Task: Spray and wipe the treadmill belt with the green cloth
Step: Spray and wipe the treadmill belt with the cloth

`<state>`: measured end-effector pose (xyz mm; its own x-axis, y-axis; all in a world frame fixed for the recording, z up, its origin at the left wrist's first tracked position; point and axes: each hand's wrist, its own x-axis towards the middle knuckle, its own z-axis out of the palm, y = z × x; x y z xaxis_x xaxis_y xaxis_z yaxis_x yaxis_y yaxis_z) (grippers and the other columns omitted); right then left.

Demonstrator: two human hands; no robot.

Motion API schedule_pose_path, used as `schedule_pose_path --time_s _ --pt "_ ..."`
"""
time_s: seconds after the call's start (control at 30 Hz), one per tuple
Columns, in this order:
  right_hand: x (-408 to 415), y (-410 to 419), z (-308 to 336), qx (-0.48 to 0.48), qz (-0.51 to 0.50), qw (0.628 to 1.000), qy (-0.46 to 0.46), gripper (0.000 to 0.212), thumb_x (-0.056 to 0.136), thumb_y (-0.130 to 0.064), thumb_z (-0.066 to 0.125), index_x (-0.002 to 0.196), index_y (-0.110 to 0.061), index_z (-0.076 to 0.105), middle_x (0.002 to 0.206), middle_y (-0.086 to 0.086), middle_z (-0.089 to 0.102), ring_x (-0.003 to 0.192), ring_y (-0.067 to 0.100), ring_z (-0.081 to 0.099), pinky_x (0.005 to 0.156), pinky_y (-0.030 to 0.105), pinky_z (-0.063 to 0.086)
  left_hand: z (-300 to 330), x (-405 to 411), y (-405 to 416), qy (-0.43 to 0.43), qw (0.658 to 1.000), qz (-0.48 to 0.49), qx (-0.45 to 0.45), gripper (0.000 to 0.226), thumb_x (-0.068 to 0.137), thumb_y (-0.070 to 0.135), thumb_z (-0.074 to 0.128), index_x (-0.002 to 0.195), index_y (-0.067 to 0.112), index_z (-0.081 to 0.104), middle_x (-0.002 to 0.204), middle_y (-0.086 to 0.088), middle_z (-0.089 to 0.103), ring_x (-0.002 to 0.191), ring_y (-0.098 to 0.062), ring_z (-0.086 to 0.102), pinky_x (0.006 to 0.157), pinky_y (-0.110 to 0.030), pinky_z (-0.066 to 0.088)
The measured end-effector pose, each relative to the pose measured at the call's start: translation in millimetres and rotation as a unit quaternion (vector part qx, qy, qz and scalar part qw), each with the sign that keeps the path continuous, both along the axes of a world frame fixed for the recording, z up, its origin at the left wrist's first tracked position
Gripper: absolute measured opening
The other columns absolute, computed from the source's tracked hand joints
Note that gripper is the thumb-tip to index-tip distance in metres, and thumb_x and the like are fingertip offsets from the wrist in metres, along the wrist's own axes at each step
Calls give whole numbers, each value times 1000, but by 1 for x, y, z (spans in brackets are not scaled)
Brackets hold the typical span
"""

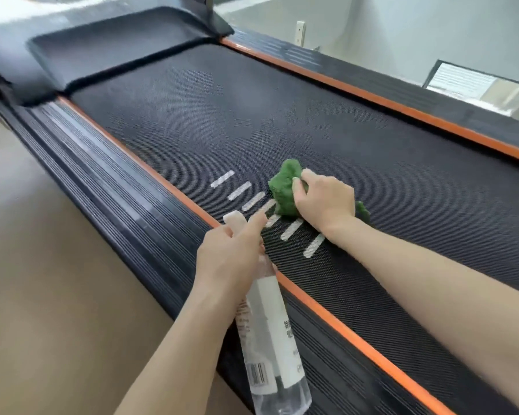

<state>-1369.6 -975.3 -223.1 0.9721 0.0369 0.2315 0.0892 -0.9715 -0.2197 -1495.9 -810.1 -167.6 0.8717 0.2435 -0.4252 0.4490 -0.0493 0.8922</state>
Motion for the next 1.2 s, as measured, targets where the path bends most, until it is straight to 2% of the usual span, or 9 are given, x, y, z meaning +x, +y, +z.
schedule_pose_path --time_s 0.2,0.33,0.43,0.57,0.73,0.9,1.03,1.1,1.2 --pt "-131 -51 9 -57 172 983 15 32 89 -50 45 69 -26 43 55 -9 51 56 16 59 52 30 33 -6 2 7 0 1000 -21 -9 41 68 64 65 58 26 77 75 -11 79 84 -39 78 91 -60 61" --pt "-105 -56 2 -66 280 956 -55 30 90 -40 54 67 -23 47 61 -6 53 58 19 56 49 29 38 -8 6 6 7 999 -41 -9 46 72 63 61 62 20 76 74 -12 79 83 -37 78 90 -58 61" --pt "-36 -27 -1 -39 141 986 -83 31 94 -41 47 71 -20 47 68 -1 61 67 28 63 54 34 45 -11 8 7 1 999 -44 -17 48 71 63 60 63 18 75 74 -10 79 84 -37 78 90 -57 61" --pt "12 9 -3 1 -76 996 -42 29 98 -43 41 78 -22 45 79 4 67 79 33 64 61 35 31 -14 7 16 -7 998 -54 -34 42 75 58 60 61 23 77 73 -5 79 84 -38 78 92 -60 60" --pt "-67 22 0 -12 50 998 38 30 93 -51 47 77 -25 43 73 0 66 78 34 63 65 39 43 -13 7 29 -5 997 -49 -52 39 74 55 60 61 23 77 74 -9 79 83 -39 78 90 -63 60" --pt "-122 -6 8 -58 127 990 20 34 89 -53 41 74 -24 49 59 -3 59 63 25 63 52 31 40 -4 -6 32 -7 996 -67 -53 44 82 52 59 67 13 74 73 -7 78 79 -37 78 88 -61 60" --pt "-95 -13 4 -79 203 975 -47 30 92 -42 49 70 -21 49 65 -2 59 63 27 61 48 33 44 0 -11 32 19 994 -85 -62 36 94 35 62 72 7 68 66 -4 75 63 -30 77 66 -41 64" --pt "-57 -4 -1 -80 169 980 -71 30 93 -41 49 72 -19 53 67 1 60 66 30 63 49 35 45 2 -8 35 26 993 -84 -81 34 98 28 62 76 3 67 72 -9 70 54 -29 72 49 -27 53" --pt "12 29 1 -23 11 997 -71 29 96 -40 46 76 -19 49 73 2 65 73 32 65 56 33 35 1 -5 36 29 991 -92 -93 36 100 28 60 77 2 67 68 -10 71 54 -29 71 50 -25 51"
